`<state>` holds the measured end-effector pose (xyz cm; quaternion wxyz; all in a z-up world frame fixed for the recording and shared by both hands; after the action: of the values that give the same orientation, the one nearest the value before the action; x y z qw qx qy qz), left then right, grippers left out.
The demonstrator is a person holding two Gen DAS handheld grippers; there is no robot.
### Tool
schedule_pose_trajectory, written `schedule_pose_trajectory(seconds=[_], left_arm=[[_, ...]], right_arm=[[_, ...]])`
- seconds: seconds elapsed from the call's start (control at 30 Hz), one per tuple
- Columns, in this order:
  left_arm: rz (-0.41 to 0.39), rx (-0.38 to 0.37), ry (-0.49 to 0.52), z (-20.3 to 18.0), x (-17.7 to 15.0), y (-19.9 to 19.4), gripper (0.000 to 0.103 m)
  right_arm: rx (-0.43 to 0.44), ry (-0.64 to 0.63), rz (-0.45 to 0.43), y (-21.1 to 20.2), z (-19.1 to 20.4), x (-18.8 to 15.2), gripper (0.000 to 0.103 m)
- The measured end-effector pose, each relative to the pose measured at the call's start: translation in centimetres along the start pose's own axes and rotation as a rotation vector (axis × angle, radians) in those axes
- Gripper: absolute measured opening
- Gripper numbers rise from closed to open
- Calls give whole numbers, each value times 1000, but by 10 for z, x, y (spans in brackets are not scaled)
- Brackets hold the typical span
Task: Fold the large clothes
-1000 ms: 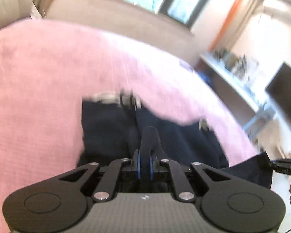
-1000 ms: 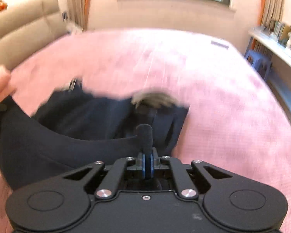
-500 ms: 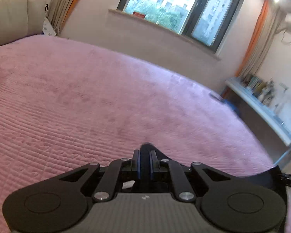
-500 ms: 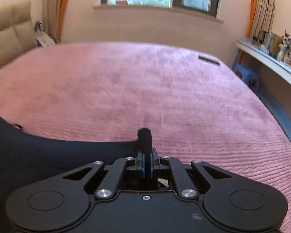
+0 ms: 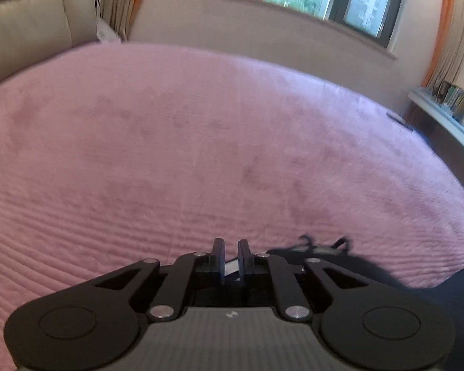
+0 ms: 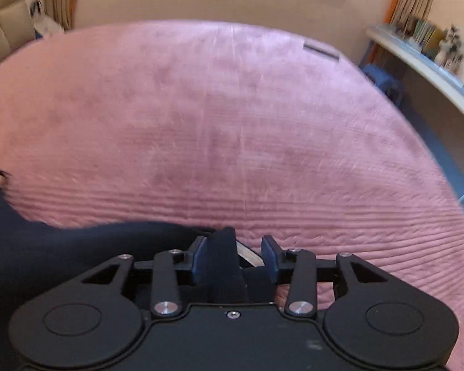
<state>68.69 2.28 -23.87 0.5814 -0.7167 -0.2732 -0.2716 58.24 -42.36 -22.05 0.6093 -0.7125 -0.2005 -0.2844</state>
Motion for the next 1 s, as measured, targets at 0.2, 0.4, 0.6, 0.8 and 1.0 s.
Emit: schedule_pose_trajectory(seconds=[0.2, 0.4, 0.6, 0.8, 1.0], left_arm=[[55, -248, -5, -72, -15, -60, 10], [133, -450, -6, -145, -66, -74, 10], [204, -316, 95, -136, -130, -25, 3], [125, -366, -14, -111, -93, -57, 8], [98, -373, -23, -120, -70, -36, 11]], right_arm=[[216, 69, -3, -77, 88, -16, 19], [319, 37, 66, -45, 174, -51, 6], [347, 132, 107, 5, 170, -89, 0], [364, 184, 63, -29, 147, -61, 17], [330, 89, -1, -9, 164, -30, 11]])
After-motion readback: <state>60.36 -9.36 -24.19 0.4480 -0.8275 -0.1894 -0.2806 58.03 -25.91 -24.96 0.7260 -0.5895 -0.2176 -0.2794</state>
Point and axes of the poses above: each gripper's, at about its wrist camera, not at the fingertips, and y roughly the way its jaws point, z to its left, x to its top, the point moved 10 cm from there along y, roughly the way its jaws point, and after that the axes turned 2 degrees about x, right-handed, at the moved point
